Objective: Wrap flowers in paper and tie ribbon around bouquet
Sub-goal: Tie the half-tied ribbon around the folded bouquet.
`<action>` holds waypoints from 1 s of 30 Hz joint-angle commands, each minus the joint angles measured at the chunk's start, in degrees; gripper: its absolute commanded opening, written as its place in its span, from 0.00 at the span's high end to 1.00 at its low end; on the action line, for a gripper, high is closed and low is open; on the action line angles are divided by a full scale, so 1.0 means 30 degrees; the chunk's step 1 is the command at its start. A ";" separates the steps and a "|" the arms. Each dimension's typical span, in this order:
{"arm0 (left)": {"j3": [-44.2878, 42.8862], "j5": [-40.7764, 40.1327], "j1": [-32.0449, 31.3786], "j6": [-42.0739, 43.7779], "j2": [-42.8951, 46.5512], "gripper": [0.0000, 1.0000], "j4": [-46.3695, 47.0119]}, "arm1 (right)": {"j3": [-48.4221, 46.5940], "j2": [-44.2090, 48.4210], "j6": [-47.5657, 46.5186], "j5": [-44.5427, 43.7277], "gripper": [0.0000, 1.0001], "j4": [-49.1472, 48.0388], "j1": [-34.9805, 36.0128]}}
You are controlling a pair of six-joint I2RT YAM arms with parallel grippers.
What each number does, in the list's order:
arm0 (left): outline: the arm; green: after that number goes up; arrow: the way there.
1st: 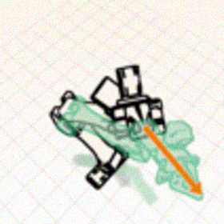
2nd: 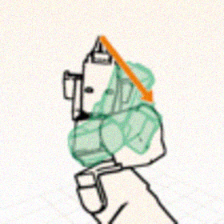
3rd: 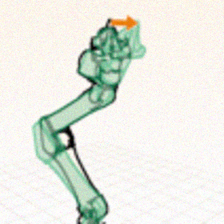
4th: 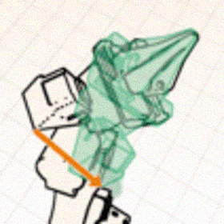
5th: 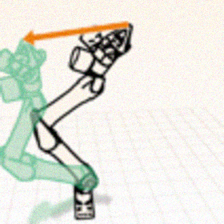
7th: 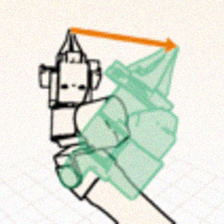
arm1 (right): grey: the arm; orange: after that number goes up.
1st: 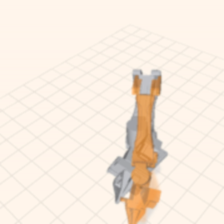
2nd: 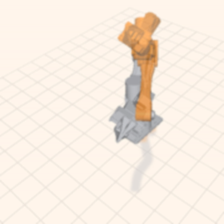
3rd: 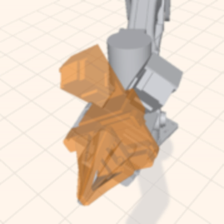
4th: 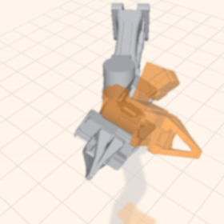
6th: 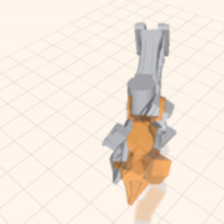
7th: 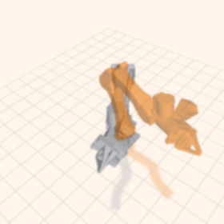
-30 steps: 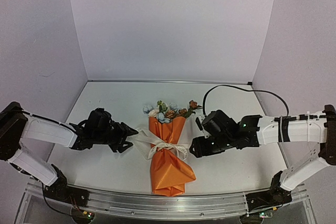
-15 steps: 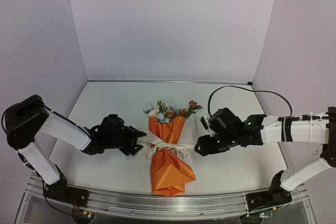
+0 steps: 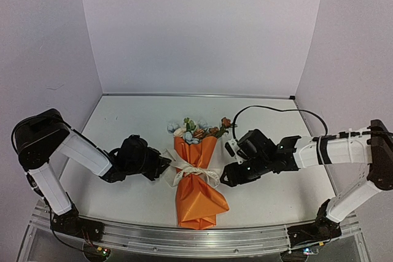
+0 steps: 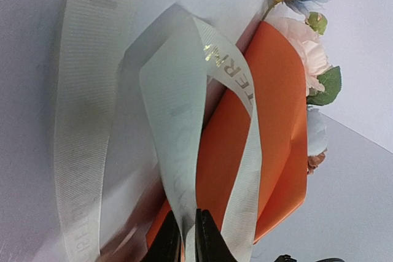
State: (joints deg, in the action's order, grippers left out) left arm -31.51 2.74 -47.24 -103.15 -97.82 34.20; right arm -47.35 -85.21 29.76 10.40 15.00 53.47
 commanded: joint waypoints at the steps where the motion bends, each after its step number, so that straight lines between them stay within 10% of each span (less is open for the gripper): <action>1: -0.0406 -0.0337 0.0256 0.1031 0.0407 0.95 0.0768 | -0.0728 -0.0529 -0.0374 0.0163 0.45 -0.1233 -0.0273; 9: -0.0557 -0.0166 0.0621 0.2292 0.0817 1.00 0.0382 | -0.1180 -0.1289 -0.0627 0.0349 0.53 -0.1874 -0.0414; 21: -0.0907 0.0170 0.1354 0.3998 0.1608 1.00 -0.0925 | -0.1353 -0.1305 -0.1145 0.0453 1.00 -0.1857 -0.0414; 30: -0.0792 0.0387 0.2084 0.5333 0.2540 1.00 -0.2105 | -0.0518 -0.0478 -0.1392 -0.0374 1.00 -0.1612 -0.0421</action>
State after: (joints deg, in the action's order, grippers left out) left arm -32.45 3.42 -42.23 -90.32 -93.29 29.78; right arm -49.38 -89.14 26.71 11.70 10.33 52.40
